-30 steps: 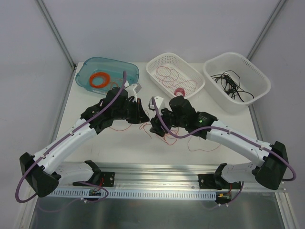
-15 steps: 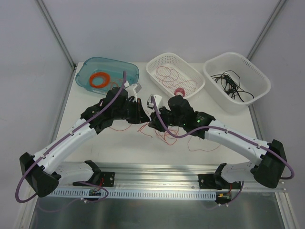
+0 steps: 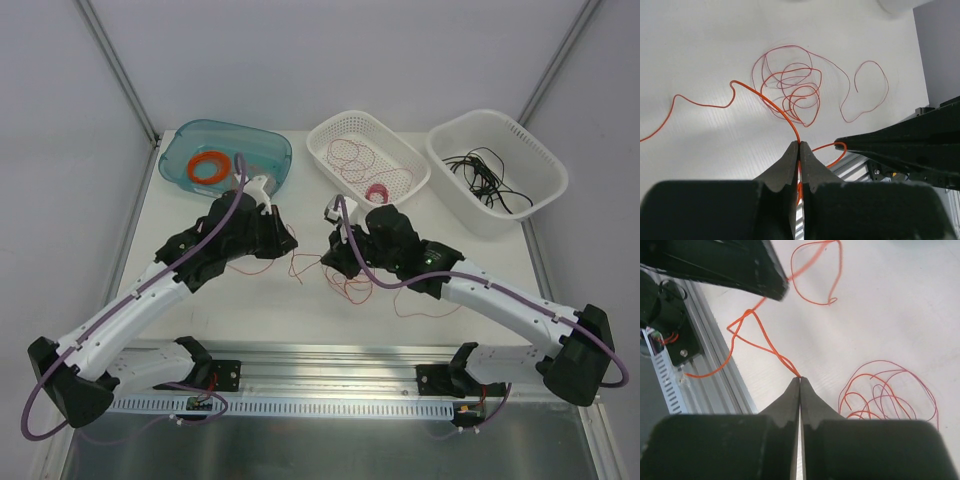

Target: Untangle the cables

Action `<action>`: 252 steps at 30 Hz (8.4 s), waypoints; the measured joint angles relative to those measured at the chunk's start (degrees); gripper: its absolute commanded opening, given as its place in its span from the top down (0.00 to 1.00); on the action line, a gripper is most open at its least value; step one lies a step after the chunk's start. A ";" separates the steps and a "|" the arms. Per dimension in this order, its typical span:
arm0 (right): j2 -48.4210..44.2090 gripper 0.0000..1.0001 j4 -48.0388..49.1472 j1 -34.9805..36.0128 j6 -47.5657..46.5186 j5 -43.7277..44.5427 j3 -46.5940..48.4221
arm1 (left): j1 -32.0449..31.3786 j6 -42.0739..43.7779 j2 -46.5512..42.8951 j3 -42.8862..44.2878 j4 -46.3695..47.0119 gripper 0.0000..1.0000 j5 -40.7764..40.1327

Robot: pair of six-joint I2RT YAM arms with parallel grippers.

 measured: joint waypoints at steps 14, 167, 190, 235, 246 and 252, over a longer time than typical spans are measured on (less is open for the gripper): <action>-7.98 0.99 1.88 -1.84 29.99 15.78 -11.69 | 0.00 -2.86 -8.13 -5.16 0.22 1.00 -11.43; -24.41 0.00 -17.33 -2.16 25.77 33.44 -20.79 | 31.54 23.65 53.37 65.70 -12.17 1.00 -17.22; -23.37 0.00 -20.65 -2.47 24.44 36.63 -19.61 | 32.28 22.53 55.43 49.70 -7.63 0.22 -12.52; 11.13 0.99 -16.63 -21.73 30.12 29.20 -12.17 | 32.30 21.16 -12.87 -21.16 2.40 0.01 1.03; -3.82 0.99 -31.15 -21.73 14.78 33.88 26.16 | 32.28 21.16 -11.82 -21.16 2.45 0.01 1.07; -5.31 0.99 -31.54 -21.73 7.89 29.73 44.37 | 32.28 21.16 -11.76 -21.16 2.43 0.01 1.07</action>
